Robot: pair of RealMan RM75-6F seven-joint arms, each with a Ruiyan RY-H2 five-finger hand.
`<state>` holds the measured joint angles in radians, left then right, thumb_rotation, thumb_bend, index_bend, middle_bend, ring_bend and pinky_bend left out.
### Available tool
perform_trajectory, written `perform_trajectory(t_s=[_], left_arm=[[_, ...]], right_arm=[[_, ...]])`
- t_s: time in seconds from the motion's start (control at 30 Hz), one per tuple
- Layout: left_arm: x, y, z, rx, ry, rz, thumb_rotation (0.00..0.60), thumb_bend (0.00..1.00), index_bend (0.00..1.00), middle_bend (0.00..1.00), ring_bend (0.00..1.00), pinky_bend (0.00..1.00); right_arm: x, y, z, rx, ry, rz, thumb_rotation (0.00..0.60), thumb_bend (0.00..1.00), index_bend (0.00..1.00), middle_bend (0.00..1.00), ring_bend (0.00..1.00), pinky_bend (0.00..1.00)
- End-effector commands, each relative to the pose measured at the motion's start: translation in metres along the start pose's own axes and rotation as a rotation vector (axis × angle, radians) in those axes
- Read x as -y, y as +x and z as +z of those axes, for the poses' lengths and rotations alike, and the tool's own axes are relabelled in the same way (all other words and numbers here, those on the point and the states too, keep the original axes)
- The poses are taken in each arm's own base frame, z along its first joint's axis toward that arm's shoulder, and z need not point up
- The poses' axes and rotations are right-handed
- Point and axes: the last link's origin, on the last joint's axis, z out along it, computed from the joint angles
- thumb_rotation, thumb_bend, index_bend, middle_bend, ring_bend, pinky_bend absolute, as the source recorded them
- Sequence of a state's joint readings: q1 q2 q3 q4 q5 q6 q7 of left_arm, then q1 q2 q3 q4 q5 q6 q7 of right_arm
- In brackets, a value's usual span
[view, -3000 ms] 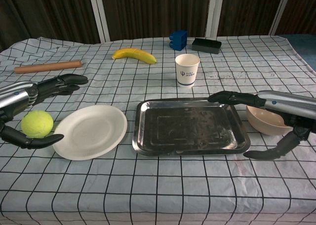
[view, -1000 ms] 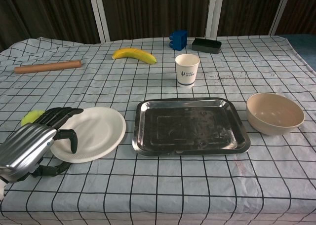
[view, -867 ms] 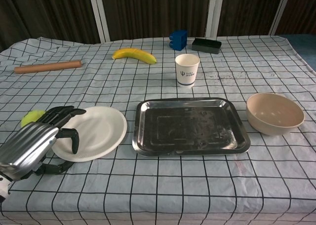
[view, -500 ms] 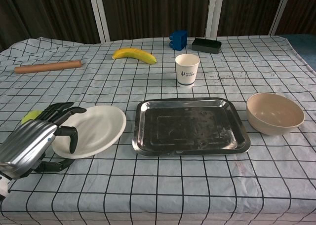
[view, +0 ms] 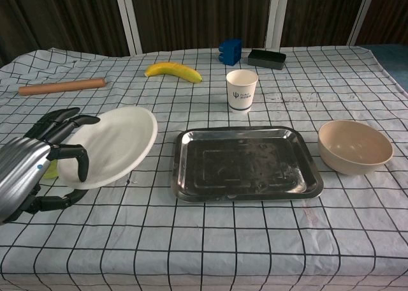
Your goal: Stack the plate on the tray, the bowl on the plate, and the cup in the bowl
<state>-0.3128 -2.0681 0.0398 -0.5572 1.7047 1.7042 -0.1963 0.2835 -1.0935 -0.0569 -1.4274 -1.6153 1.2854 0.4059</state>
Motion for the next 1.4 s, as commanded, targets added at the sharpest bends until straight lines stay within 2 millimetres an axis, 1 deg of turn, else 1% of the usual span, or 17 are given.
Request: perform_trajectory(t_s=[0.03, 0.13, 0.23, 0.3, 0.47, 0.7, 0.8, 0.9, 1.0, 1.1, 1.3, 1.37, 1.4], left_arm=[[-0.007, 0.007, 0.011, -0.036, -0.041, -0.003, 0.6, 0.43, 0.69, 0.14, 0.0, 0.0], [-0.022, 0.009, 0.03, -0.038, -0.09, -0.018, 0.6, 0.43, 0.68, 0.13, 0.0, 0.0], [-0.035, 0.008, 0.045, -0.009, -0.118, -0.028, 0.6, 0.42, 0.68, 0.13, 0.0, 0.0], [-0.047, 0.007, 0.057, 0.012, -0.142, -0.02, 0.6, 0.42, 0.68, 0.13, 0.0, 0.0], [-0.076, -0.002, 0.08, 0.059, -0.169, 0.034, 0.6, 0.42, 0.68, 0.13, 0.0, 0.0], [-0.105, -0.016, 0.106, 0.088, -0.203, 0.065, 0.6, 0.42, 0.68, 0.13, 0.0, 0.0], [-0.117, -0.025, 0.112, 0.117, -0.219, 0.055, 0.6, 0.41, 0.68, 0.13, 0.0, 0.0], [-0.127, -0.031, 0.114, 0.134, -0.236, 0.05, 0.6, 0.41, 0.68, 0.13, 0.0, 0.0], [-0.135, -0.037, 0.116, 0.143, -0.253, 0.053, 0.6, 0.41, 0.68, 0.13, 0.0, 0.0], [-0.138, -0.044, 0.116, 0.159, -0.253, 0.064, 0.6, 0.41, 0.68, 0.13, 0.0, 0.0], [-0.134, -0.055, 0.122, 0.192, -0.215, 0.08, 0.6, 0.4, 0.66, 0.13, 0.0, 0.0], [-0.133, -0.059, 0.123, 0.206, -0.208, 0.084, 0.6, 0.39, 0.62, 0.12, 0.0, 0.0], [-0.132, -0.059, 0.124, 0.208, -0.208, 0.09, 0.6, 0.38, 0.56, 0.12, 0.0, 0.0]], right_arm=[[0.001, 0.001, 0.0, -0.005, 0.0, 0.004, 0.6, 0.18, 0.0, 0.0, 0.0, 0.0], [0.001, 0.003, 0.0, -0.016, 0.001, 0.009, 0.6, 0.18, 0.0, 0.0, 0.0, 0.0], [0.001, 0.004, -0.001, -0.024, -0.002, 0.013, 0.6, 0.18, 0.0, 0.0, 0.0, 0.0], [0.0, 0.006, -0.001, -0.028, -0.005, 0.017, 0.6, 0.18, 0.0, 0.0, 0.0, 0.0], [-0.005, 0.011, -0.001, -0.043, -0.023, 0.034, 0.6, 0.18, 0.0, 0.0, 0.0, 0.0], [-0.014, 0.022, -0.005, -0.079, -0.046, 0.062, 0.6, 0.18, 0.0, 0.0, 0.0, 0.0], [-0.018, 0.026, -0.006, -0.089, -0.057, 0.073, 0.6, 0.18, 0.0, 0.0, 0.0, 0.0], [-0.021, 0.029, -0.007, -0.099, -0.064, 0.083, 0.6, 0.18, 0.0, 0.0, 0.0, 0.0], [-0.023, 0.031, -0.009, -0.1, -0.067, 0.087, 0.6, 0.18, 0.0, 0.0, 0.0, 0.0], [-0.024, 0.032, -0.01, -0.1, -0.066, 0.088, 0.6, 0.18, 0.0, 0.0, 0.0, 0.0], [-0.024, 0.033, -0.011, -0.1, -0.061, 0.093, 0.6, 0.18, 0.0, 0.0, 0.0, 0.0], [-0.024, 0.033, -0.011, -0.099, -0.061, 0.094, 0.6, 0.18, 0.0, 0.0, 0.0, 0.0], [-0.025, 0.033, -0.012, -0.098, -0.062, 0.094, 0.6, 0.18, 0.0, 0.0, 0.0, 0.0]])
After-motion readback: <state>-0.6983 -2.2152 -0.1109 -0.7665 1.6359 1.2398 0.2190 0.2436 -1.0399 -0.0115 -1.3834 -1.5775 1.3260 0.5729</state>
